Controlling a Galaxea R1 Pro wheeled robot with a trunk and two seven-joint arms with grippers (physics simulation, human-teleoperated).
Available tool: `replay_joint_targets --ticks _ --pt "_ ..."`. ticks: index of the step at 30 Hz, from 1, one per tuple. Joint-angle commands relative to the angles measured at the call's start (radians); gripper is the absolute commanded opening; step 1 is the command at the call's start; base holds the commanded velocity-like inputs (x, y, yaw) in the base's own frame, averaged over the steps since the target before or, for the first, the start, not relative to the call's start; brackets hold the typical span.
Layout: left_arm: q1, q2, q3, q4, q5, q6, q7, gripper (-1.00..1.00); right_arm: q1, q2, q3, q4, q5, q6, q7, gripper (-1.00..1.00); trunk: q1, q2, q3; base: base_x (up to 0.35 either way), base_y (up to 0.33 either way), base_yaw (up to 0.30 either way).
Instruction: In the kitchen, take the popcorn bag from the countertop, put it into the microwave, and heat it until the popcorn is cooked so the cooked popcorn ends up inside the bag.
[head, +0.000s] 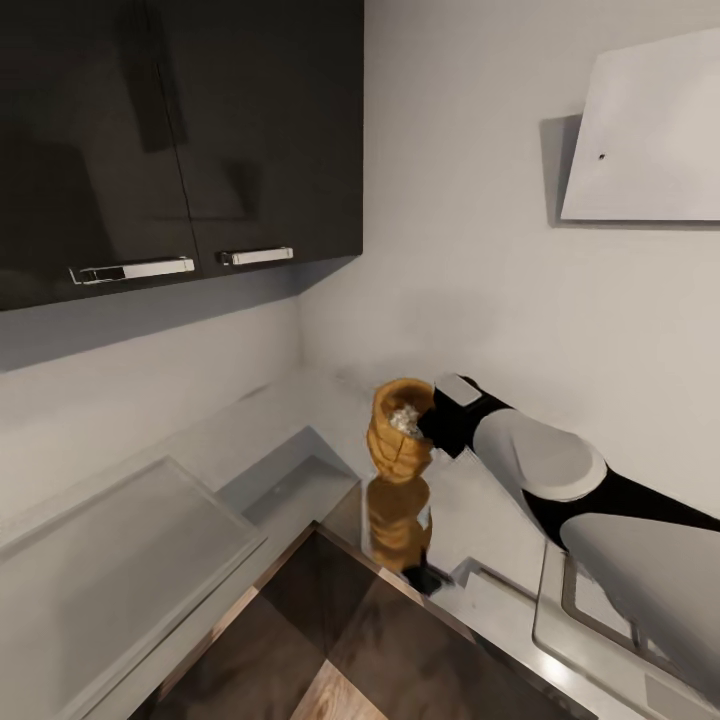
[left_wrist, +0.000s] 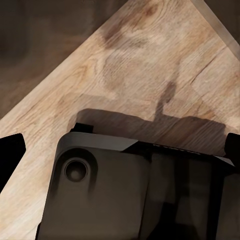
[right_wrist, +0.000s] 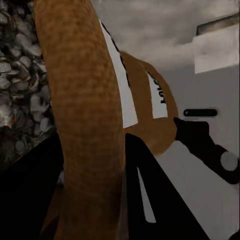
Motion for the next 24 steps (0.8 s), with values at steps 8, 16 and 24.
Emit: replay_joint_targets --ticks 8,16,24 --pt "-0.001 0.0 0.004 0.0 -0.001 -0.003 0.0 1.0 -0.091 -0.063 0.001 -0.004 0.019 0.112 -0.088 -1.0 0.001 -0.002 -0.002 0.0 0.0 0.0" --pt "-0.001 -0.002 0.005 -0.001 0.001 -0.003 0.002 1.0 -0.159 -0.098 0.016 -0.004 0.021 0.231 -0.193 -1.0 0.001 -0.002 -0.002 -0.059 0.0 0.0" --pt "-0.001 -0.002 0.005 -0.001 0.001 -0.003 0.002 1.0 -0.164 -0.104 0.016 -0.004 0.021 0.244 -0.202 -1.0 0.001 -0.002 0.002 -0.331 0.0 -0.105"
